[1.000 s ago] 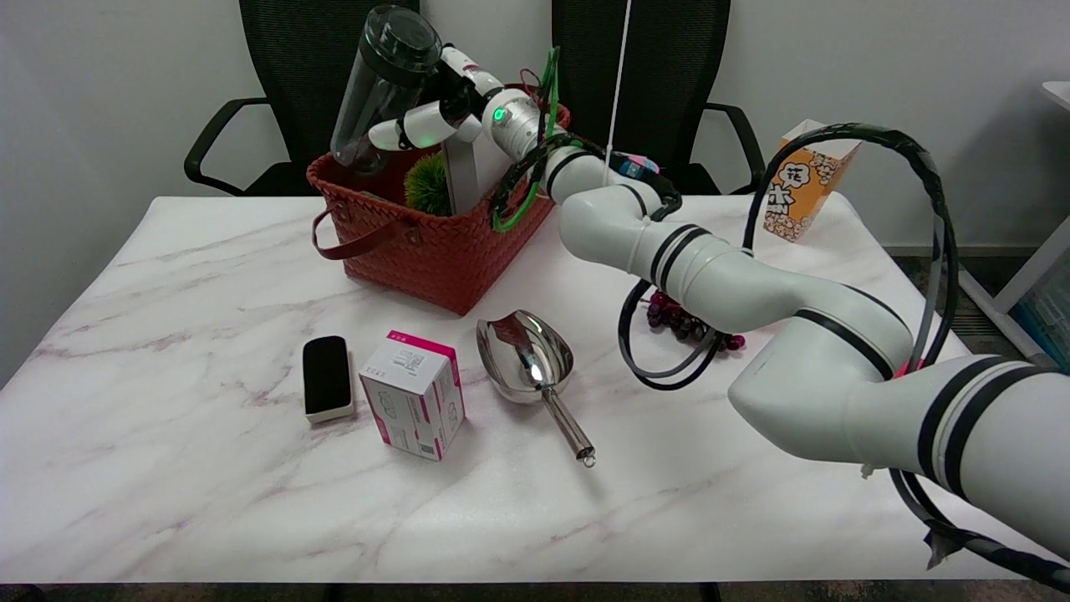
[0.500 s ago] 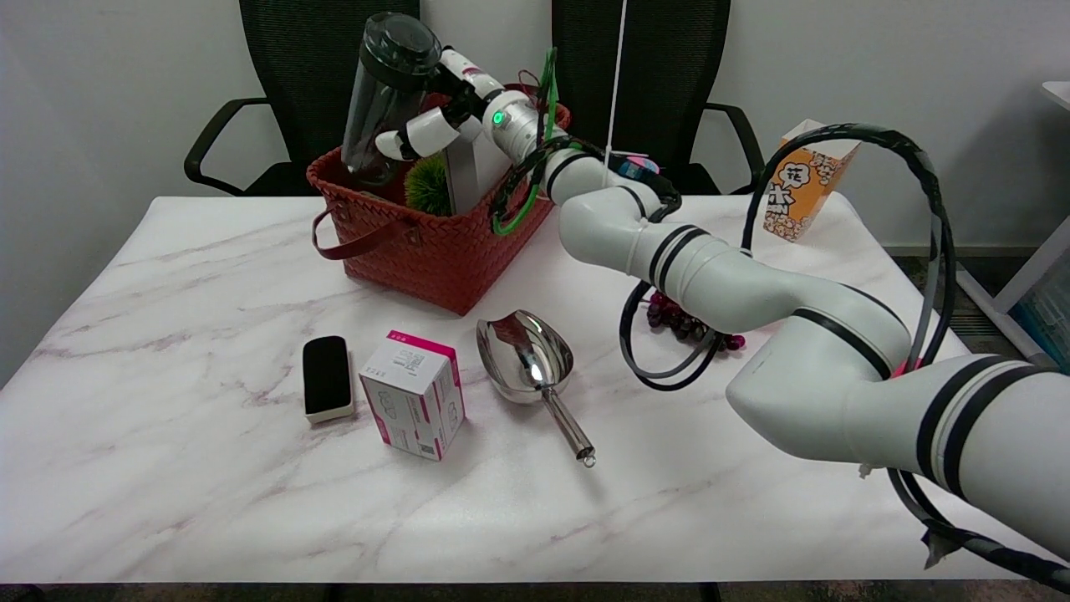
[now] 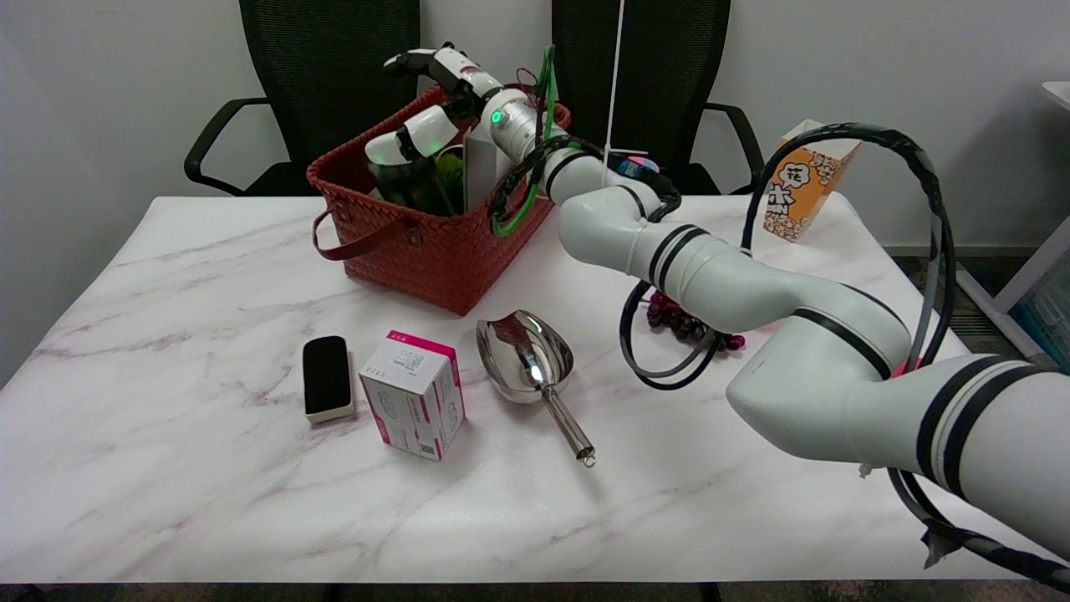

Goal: Place the black water bottle into the brown storage basket.

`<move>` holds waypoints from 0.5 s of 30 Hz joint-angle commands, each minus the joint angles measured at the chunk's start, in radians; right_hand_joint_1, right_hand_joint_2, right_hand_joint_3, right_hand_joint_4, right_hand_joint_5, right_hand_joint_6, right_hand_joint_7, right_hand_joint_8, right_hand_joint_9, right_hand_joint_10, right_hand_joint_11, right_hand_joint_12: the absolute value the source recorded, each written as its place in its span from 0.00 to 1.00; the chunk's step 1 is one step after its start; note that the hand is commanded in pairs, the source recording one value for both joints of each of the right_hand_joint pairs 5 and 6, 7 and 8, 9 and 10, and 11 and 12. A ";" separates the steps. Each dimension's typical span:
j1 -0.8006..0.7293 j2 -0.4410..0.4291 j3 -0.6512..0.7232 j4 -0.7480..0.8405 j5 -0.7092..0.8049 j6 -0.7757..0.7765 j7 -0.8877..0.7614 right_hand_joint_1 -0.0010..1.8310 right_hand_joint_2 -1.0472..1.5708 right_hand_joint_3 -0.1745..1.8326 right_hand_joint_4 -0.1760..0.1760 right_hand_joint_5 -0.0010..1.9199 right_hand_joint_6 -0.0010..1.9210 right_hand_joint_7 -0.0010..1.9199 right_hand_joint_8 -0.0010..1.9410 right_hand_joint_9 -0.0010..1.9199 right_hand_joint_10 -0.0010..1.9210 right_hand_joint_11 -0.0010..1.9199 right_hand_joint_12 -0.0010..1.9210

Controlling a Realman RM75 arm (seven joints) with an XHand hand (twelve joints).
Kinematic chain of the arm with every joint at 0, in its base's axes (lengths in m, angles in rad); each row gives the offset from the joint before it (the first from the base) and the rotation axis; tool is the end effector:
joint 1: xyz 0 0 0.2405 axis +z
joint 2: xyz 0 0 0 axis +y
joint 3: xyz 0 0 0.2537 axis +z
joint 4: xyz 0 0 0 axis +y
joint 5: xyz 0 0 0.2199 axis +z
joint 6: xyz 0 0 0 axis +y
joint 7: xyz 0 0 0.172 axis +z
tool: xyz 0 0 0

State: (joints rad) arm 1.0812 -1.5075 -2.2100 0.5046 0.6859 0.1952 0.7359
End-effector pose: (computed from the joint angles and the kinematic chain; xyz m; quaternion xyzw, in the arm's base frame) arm -0.1159 -0.6035 0.1689 0.7255 -0.2827 0.2961 0.5532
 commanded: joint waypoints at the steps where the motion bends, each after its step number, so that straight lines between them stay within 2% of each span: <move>1: -0.007 0.013 0.005 0.027 -0.007 0.003 -0.003 0.59 0.42 0.46 0.50 0.19 0.19 0.11 0.11 0.01 0.01 0.00 0.00; 9: -0.065 0.121 0.085 0.210 -0.006 0.000 -0.031 0.59 0.43 0.44 0.50 0.17 0.17 0.11 0.11 0.01 0.01 0.00 0.00; 13: -0.135 0.225 0.166 0.388 0.004 -0.007 -0.034 0.60 0.50 0.37 0.50 0.21 0.21 0.14 0.14 0.12 0.12 0.00 0.00; 15: -0.196 0.286 0.223 0.504 0.004 -0.012 -0.034 0.60 0.52 0.36 0.50 0.22 0.22 0.15 0.15 0.16 0.16 0.06 0.06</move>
State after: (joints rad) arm 1.0606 -1.4637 -2.1863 0.5862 0.6820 0.1972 0.7281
